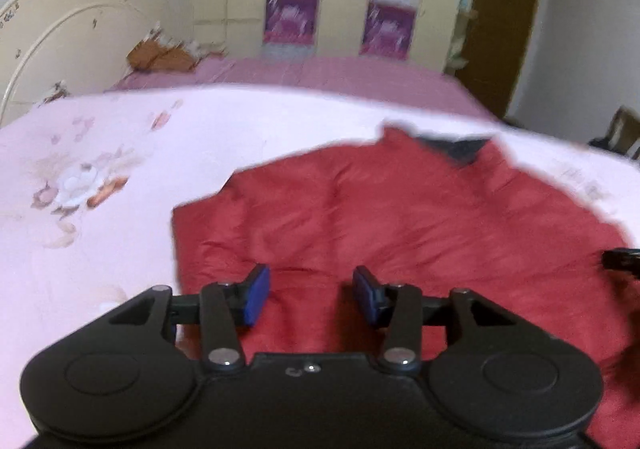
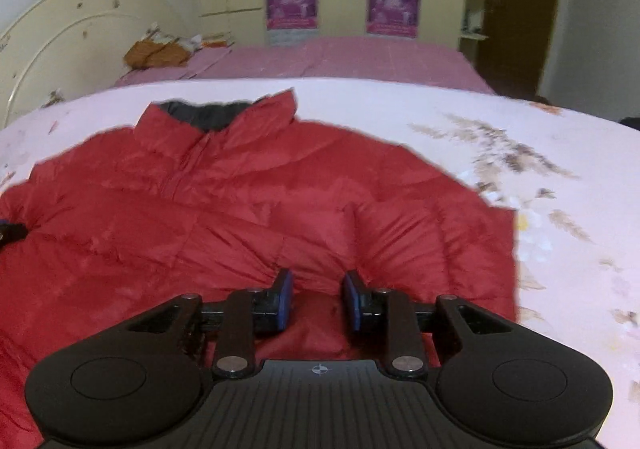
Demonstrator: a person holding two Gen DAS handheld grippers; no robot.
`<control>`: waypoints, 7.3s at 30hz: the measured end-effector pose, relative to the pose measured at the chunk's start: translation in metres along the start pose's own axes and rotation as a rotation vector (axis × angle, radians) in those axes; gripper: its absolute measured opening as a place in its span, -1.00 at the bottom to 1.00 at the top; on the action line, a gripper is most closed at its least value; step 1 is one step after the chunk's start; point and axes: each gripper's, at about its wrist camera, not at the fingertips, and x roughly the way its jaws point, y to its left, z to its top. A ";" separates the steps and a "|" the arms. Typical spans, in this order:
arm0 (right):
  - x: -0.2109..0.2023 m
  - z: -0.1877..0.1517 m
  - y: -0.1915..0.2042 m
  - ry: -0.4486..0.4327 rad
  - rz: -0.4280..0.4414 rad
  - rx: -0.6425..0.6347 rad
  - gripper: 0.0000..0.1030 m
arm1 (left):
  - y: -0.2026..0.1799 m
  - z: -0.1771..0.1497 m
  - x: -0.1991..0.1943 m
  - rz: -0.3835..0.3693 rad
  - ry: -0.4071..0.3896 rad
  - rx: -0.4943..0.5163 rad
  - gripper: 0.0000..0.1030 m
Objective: Fold large clothes
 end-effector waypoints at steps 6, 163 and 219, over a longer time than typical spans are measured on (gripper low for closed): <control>-0.026 -0.012 0.043 0.008 0.152 -0.012 -0.47 | -0.074 -0.025 -0.014 -0.116 0.000 0.095 -0.10; 0.101 0.043 -0.097 -0.026 -0.097 0.064 -0.87 | 0.040 0.072 0.131 -0.110 0.087 0.063 -0.78; -0.110 -0.082 -0.126 -0.063 0.116 0.649 0.47 | 0.052 -0.063 -0.101 -0.100 -0.030 -0.444 0.48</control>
